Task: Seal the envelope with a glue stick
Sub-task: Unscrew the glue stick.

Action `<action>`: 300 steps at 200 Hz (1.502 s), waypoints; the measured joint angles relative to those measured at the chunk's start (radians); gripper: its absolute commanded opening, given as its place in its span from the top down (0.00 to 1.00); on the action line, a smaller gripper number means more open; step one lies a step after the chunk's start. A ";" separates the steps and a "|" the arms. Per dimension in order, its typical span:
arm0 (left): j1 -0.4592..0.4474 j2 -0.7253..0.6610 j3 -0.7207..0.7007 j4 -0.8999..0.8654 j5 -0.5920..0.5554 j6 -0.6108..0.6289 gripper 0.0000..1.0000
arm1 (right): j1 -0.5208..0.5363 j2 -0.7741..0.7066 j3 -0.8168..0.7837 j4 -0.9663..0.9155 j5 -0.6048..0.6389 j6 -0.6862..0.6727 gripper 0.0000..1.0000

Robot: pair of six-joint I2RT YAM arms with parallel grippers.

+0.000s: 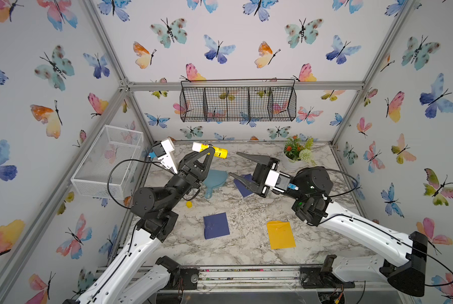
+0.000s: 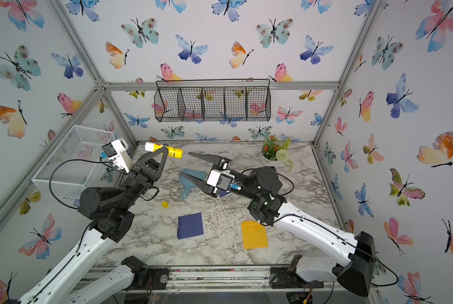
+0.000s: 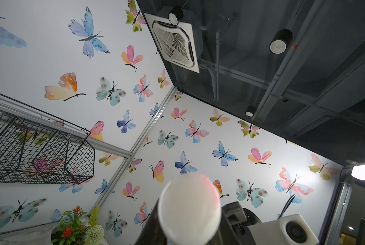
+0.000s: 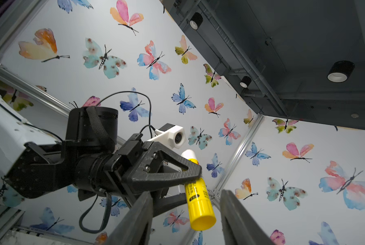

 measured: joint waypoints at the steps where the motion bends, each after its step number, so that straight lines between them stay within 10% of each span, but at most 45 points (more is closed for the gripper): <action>1: 0.000 0.001 0.001 -0.001 0.000 -0.002 1.00 | 0.000 0.002 0.001 -0.001 0.001 -0.003 0.45; 284: 0.000 -0.026 0.087 -0.171 0.010 -0.059 1.00 | -0.002 0.094 0.155 -0.172 0.068 -0.282 0.62; 300: 0.000 -0.027 0.087 -0.174 0.009 -0.060 1.00 | -0.002 0.096 0.161 -0.178 0.062 -0.279 0.77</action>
